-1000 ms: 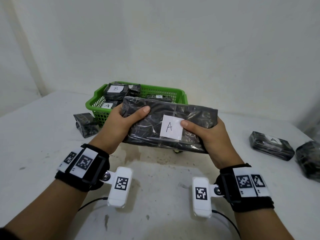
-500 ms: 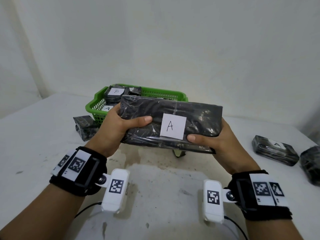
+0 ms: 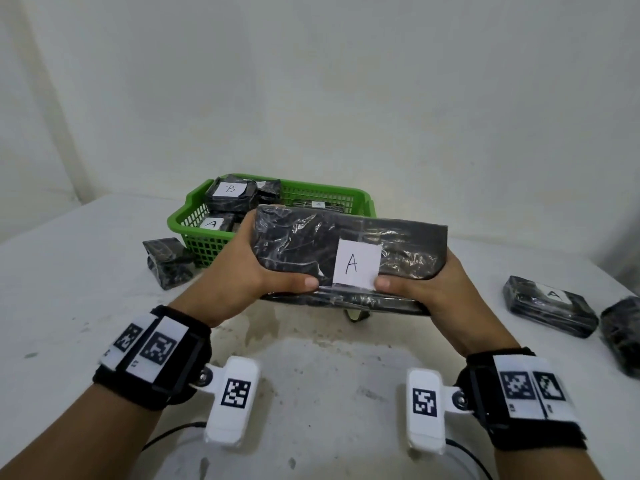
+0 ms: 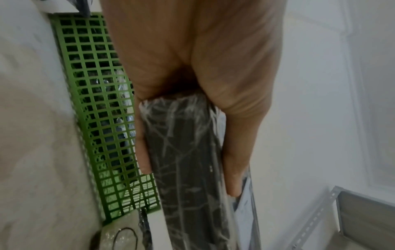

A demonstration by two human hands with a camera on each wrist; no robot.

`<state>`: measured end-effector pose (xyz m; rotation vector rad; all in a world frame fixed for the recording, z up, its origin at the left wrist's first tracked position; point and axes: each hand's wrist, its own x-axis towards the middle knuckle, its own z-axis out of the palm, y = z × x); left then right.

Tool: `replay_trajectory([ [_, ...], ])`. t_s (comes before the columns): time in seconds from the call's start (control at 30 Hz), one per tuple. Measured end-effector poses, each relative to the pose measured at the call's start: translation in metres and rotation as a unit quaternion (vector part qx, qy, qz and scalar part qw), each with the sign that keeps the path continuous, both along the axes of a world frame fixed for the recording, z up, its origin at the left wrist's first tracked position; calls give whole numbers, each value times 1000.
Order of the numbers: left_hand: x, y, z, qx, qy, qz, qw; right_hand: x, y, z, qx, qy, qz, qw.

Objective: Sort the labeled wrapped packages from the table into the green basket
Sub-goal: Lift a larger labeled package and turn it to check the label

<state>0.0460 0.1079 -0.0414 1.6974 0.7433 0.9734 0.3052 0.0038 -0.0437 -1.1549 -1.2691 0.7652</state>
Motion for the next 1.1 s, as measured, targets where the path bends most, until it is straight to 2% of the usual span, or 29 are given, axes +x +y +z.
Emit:
replay_trajectory([
  [0.13,-2,-3,2,-20,11,-45,999,2,-2,1,15,-19,-12,1000],
  [0.3,-7,5,3,-40,-4,-63,997,9,-7,4,-14,-57,45,997],
  [0.43,-12,8,4,-36,25,-95,994,12,-9,3,-17,-72,11,997],
  [0.6,-5,0,5,37,0,-38,999,1,-10,8,-49,13,-14,999],
  [0.7,-3,-4,7,78,-28,-11,996,-4,-11,13,-113,66,-28,991],
  [0.8,-3,-7,11,109,-41,-3,993,-4,-12,17,-136,138,-17,981],
  [1.0,-3,-5,10,131,-54,21,990,-9,-13,24,-129,136,-27,982],
  [1.1,-6,0,8,61,-28,-51,996,-9,-11,23,-85,119,-62,987],
])
